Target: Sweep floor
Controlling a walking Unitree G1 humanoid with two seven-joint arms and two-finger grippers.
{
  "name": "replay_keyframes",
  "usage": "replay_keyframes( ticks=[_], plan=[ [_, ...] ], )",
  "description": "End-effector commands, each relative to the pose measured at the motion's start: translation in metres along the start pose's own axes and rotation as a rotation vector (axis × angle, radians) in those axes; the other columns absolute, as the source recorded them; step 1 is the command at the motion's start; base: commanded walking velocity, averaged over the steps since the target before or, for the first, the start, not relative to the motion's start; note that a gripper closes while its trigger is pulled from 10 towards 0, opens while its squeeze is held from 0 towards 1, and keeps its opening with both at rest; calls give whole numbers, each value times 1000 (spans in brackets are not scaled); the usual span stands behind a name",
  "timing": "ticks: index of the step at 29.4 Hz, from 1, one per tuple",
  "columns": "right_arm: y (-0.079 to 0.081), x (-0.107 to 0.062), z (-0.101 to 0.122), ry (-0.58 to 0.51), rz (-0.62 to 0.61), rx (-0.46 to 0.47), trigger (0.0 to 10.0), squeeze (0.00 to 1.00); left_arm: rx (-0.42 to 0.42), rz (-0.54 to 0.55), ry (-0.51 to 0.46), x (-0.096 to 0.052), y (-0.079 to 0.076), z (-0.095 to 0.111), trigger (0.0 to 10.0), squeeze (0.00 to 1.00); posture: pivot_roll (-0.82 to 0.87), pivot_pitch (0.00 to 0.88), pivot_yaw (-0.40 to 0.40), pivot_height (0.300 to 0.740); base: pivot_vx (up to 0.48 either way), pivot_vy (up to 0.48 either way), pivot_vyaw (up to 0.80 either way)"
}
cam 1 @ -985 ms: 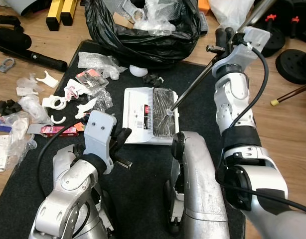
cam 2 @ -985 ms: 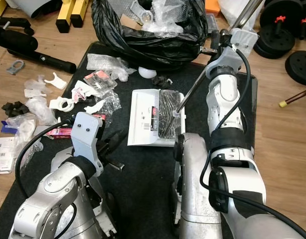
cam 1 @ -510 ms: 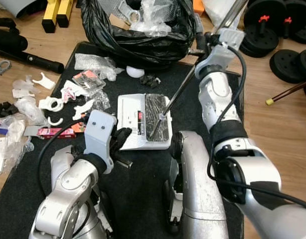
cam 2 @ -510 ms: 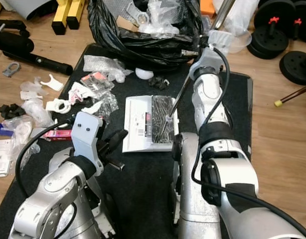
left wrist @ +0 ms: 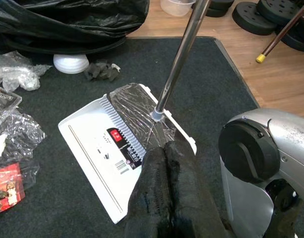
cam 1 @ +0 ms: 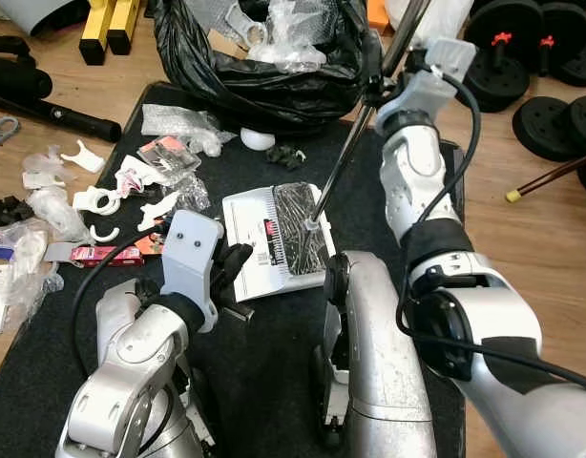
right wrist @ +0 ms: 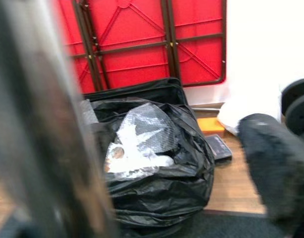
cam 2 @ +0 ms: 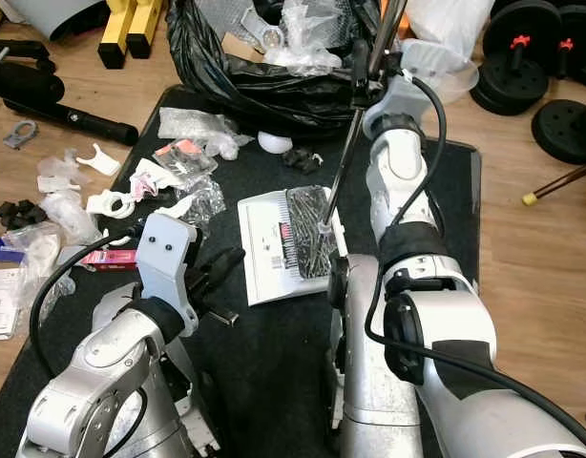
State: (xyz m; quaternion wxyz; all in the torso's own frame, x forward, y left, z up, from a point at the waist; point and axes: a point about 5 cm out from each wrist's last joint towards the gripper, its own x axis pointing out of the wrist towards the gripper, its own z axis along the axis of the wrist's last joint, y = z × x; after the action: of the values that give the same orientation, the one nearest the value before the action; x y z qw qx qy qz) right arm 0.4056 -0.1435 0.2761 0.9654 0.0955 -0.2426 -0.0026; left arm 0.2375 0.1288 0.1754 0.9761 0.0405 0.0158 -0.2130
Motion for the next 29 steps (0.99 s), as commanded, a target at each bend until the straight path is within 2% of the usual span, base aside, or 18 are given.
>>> replay_keyframes(
  ticks=[1, 4, 5, 6, 9, 10, 11, 12, 14, 18, 29],
  plan=[
    [-6, -4, -2, -8, -12, -5, 10000, 988, -14, -22, 23, -1, -3, -5, 10000, 0, -72, 358, -105, 366, 0, 0, 0],
    [-8, -8, -3, -14, -19, -26, 10000, 973, -14, -22, 21, 1, -2, -5, 10000, 0, -80, 354, -106, 366, 0, 0, 0],
    [-10, -11, -5, -11, -37, -27, 10000, 878, -14, -23, 20, 2, -2, -5, 10000, 0, -86, 348, -109, 366, 0, 0, 0],
    [-13, -16, -7, -7, -57, -38, 10000, 706, -14, -23, 17, 4, -2, -5, 10000, 0, -86, 341, -110, 366, 0, 0, 0],
    [-15, -18, -8, -5, -71, -45, 10000, 706, -14, -24, 16, 5, -2, -5, 10000, 0, -86, 341, -110, 366, 0, 0, 0],
    [-16, -23, -9, 4, -79, -44, 10000, 169, -14, -23, 14, 6, -2, -5, 10000, 0, -91, 333, -111, 366, 0, 0, 0],
    [-17, -31, -11, 9, -70, -45, 10000, 0, -13, -22, 10, 8, -2, -5, 10000, 0, -96, 324, -111, 366, 0, 0, 0],
    [-17, -36, -12, 12, -63, -43, 10000, 0, -12, -21, 8, 9, -2, -5, 10000, 0, -96, 324, -111, 366, 0, 0, 0],
    [-17, -36, -12, 12, -63, -43, 10000, 0, -12, -21, 8, 9, -2, -5, 10000, 0, -96, 324, -111, 366, 0, 0, 0],
    [-24, -56, -14, 38, -41, -56, 10000, 0, -5, -1, -7, 19, 2, -4, 10000, 0, -121, 285, -121, 366, 0, 0, 0],
    [-31, -69, -14, 71, -10, -64, 10000, 0, 21, 38, -28, 34, 5, -4, 10000, 0, -143, 223, -121, 375, 0, 0, 0]
  ],
)
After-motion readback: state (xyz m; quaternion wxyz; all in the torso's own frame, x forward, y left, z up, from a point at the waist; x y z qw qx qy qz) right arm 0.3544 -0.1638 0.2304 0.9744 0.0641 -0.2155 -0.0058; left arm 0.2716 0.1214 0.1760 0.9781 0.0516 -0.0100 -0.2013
